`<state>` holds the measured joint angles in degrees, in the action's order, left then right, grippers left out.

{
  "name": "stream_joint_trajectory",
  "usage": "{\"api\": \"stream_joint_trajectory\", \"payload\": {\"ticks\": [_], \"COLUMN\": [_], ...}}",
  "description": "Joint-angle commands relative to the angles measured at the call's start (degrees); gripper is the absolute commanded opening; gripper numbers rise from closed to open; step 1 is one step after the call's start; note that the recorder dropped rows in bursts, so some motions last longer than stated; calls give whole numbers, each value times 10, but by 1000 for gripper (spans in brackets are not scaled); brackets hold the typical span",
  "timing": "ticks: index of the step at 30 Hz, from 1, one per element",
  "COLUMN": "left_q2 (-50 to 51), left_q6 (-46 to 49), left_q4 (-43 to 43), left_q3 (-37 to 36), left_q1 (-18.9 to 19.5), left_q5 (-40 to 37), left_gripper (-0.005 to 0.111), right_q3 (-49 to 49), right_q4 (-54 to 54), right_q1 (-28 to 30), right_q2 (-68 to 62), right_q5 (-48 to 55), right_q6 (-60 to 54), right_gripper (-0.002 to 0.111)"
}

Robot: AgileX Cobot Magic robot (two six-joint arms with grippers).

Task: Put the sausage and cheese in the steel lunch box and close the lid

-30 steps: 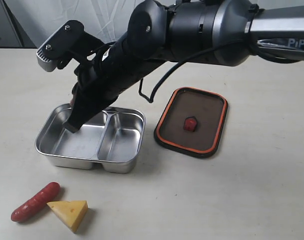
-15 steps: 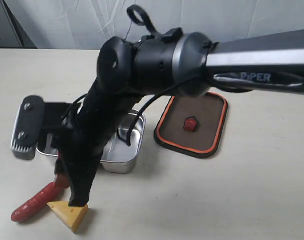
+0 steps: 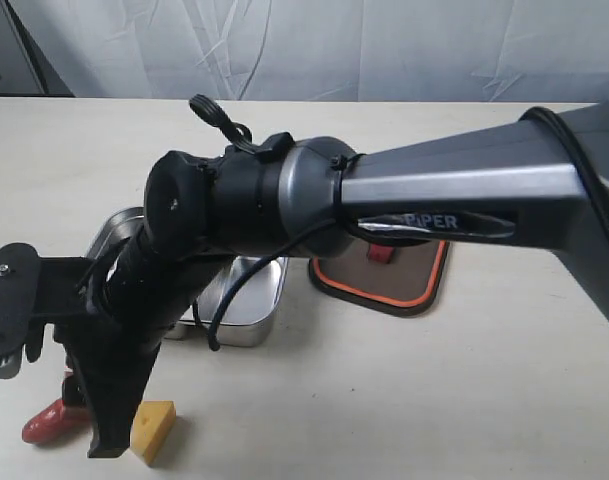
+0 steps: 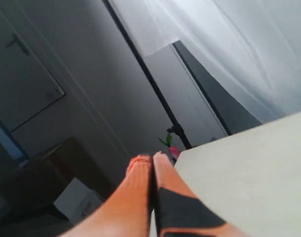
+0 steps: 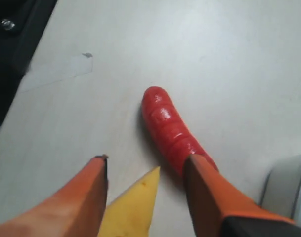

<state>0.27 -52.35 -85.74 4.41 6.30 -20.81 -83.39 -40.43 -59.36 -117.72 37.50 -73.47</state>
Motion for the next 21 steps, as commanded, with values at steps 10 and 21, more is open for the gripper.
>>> {"api": "stream_joint_trajectory", "payload": {"ticks": [10,21], "left_q2": [-3,-3], "left_q6": [-161,-161], "left_q4": [-112,-112], "left_q3": [4,4], "left_q1": [1,1], "left_q5": [-40,-36], "left_gripper": [0,0], "right_q3": [-7,-53], "right_q4": [-15,14], "right_q1": [-29,-43], "right_q2": [-43,-83], "right_q5": [-86,-94], "right_q6": [-53,-53], "right_gripper": [49,49]}}
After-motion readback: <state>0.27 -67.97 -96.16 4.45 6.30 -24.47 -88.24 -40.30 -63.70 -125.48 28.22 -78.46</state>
